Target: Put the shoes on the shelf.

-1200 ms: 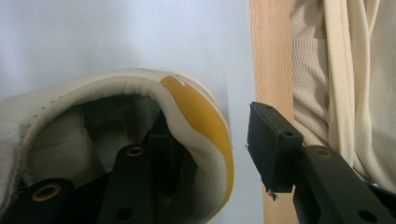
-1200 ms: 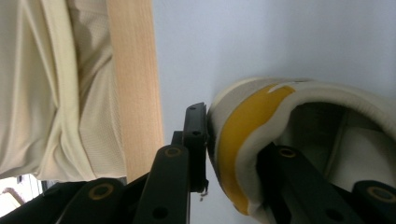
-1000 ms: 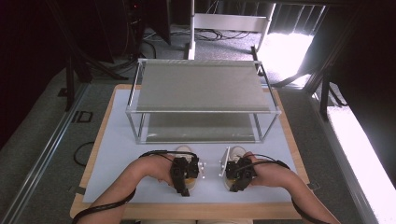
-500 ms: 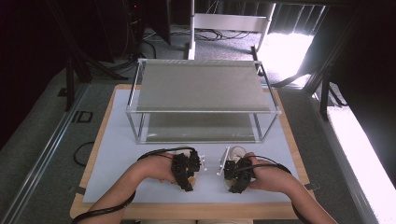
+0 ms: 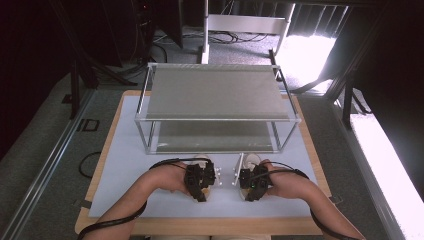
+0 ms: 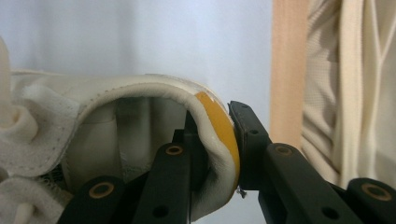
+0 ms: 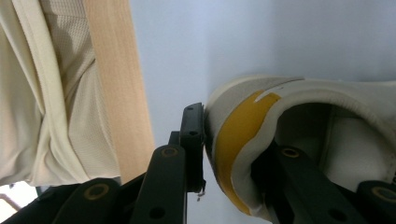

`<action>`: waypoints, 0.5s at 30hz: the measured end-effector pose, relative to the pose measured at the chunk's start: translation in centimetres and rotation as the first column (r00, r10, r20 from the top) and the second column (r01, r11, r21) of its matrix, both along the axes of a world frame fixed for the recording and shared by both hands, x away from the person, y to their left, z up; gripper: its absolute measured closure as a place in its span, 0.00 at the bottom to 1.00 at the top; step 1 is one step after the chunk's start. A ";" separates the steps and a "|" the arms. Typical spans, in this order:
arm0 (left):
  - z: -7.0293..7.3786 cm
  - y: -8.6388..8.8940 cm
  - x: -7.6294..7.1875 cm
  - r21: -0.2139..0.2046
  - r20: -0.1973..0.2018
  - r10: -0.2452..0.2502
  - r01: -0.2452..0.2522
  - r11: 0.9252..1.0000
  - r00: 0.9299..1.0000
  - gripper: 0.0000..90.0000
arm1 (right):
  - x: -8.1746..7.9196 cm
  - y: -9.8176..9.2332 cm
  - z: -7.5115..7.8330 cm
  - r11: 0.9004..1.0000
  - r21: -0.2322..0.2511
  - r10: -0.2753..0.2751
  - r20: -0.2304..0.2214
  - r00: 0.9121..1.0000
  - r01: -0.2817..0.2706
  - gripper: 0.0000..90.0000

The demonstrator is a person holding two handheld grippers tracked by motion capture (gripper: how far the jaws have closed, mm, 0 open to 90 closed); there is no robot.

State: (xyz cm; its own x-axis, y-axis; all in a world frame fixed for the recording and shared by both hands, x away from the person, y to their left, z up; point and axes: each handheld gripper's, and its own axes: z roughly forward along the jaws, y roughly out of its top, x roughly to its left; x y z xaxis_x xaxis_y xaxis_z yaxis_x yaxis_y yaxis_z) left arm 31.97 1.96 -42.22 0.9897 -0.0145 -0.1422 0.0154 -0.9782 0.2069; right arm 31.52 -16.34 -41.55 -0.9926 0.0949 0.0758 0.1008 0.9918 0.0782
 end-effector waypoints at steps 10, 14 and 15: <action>0.8 -1.2 1.4 -0.029 0.064 -0.029 0.031 0.999 0.998 0.87 | 3.3 -0.1 0.9 0.999 -0.029 -0.024 0.036 0.999 0.025 0.84; 1.3 -1.8 2.0 -0.041 0.108 -0.049 0.053 0.998 0.993 0.87 | 4.4 -0.1 1.0 0.999 -0.028 -0.027 0.034 0.999 0.028 0.83; 1.4 -2.0 2.2 -0.047 0.111 -0.043 0.048 0.998 0.993 0.87 | 4.6 -0.1 1.0 0.999 -0.031 -0.032 0.039 0.999 0.033 0.83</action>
State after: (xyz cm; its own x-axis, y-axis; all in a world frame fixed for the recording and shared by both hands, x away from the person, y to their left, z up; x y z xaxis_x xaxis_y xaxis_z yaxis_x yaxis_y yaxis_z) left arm 34.20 -0.05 -40.85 0.9975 -0.0640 -0.0302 -0.0543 -0.9658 0.2535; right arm 36.11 -16.43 -40.53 -0.9911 0.1288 0.0336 0.1304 0.9901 0.0515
